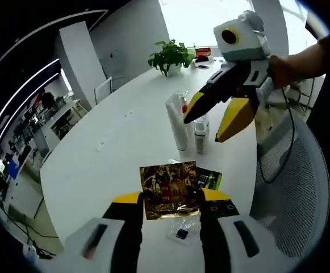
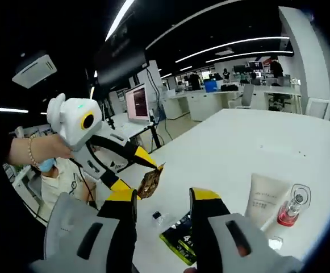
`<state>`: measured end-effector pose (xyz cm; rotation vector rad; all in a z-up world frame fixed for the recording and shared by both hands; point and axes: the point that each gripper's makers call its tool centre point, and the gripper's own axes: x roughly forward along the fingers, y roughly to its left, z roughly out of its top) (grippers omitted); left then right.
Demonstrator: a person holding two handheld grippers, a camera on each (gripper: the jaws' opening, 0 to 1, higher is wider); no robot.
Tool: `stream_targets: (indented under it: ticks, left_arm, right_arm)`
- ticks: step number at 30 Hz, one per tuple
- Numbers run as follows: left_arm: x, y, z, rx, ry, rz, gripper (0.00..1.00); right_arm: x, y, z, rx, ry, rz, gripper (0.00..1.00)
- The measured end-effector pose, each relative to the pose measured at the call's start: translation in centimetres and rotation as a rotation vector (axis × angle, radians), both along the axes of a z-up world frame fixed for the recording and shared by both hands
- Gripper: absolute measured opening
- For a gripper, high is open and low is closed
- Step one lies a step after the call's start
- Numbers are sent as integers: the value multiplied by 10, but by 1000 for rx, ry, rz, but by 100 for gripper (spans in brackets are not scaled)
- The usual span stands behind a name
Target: Arrange the skincare products in the storage area until every visible bottle or jar stands upright without overlapping.
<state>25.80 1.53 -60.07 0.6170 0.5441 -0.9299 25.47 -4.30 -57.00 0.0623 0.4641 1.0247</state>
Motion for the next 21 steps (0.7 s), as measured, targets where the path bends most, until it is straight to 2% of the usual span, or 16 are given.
stream_targets:
  ticks: [6, 16, 19, 21]
  left_arm:
    - [-7, -9, 5, 40, -33, -45, 40]
    - [-18, -20, 12, 54, -47, -97, 40]
    - [-20, -22, 12, 64, -48, -107, 40]
    - [-22, -22, 12, 69, -47, -114, 40]
  right_arm:
    - [3, 13, 2, 42, 72, 17, 27]
    - [10, 27, -6, 86, 182, 26, 23]
    - [5, 31, -7, 107, 229, 40, 15]
    - [2, 33, -8, 112, 243, 54, 6]
